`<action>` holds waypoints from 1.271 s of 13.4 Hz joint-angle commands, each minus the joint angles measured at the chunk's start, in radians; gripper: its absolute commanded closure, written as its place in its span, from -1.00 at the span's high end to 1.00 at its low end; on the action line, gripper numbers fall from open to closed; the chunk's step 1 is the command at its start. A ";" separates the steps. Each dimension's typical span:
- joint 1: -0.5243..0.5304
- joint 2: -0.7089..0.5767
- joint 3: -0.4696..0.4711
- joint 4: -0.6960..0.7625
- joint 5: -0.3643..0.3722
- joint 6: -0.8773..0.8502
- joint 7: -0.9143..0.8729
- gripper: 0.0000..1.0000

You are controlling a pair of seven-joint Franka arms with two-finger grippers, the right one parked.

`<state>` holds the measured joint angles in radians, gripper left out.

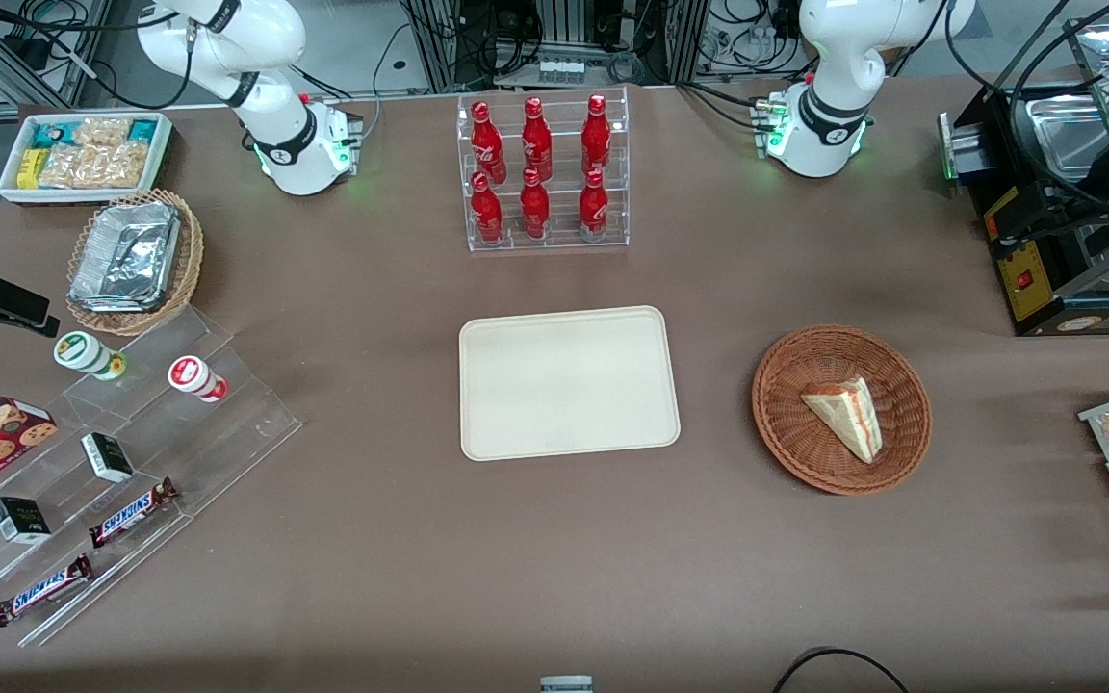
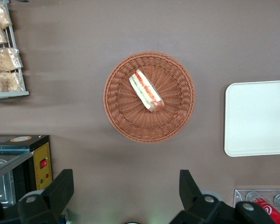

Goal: Place sandwich from basket to tray
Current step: 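Move the left gripper down over the wrapped sandwich in the wicker basket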

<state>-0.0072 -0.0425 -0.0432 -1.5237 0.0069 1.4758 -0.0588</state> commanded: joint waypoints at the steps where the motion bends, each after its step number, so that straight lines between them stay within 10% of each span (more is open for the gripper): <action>1: 0.001 0.004 -0.003 0.010 -0.025 -0.005 -0.010 1.00; 7: -0.007 0.056 -0.009 -0.198 0.004 0.243 -0.053 1.00; 17: -0.013 0.144 -0.029 -0.621 0.005 0.855 -0.637 1.00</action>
<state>-0.0165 0.0822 -0.0639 -2.1068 0.0072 2.2666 -0.6144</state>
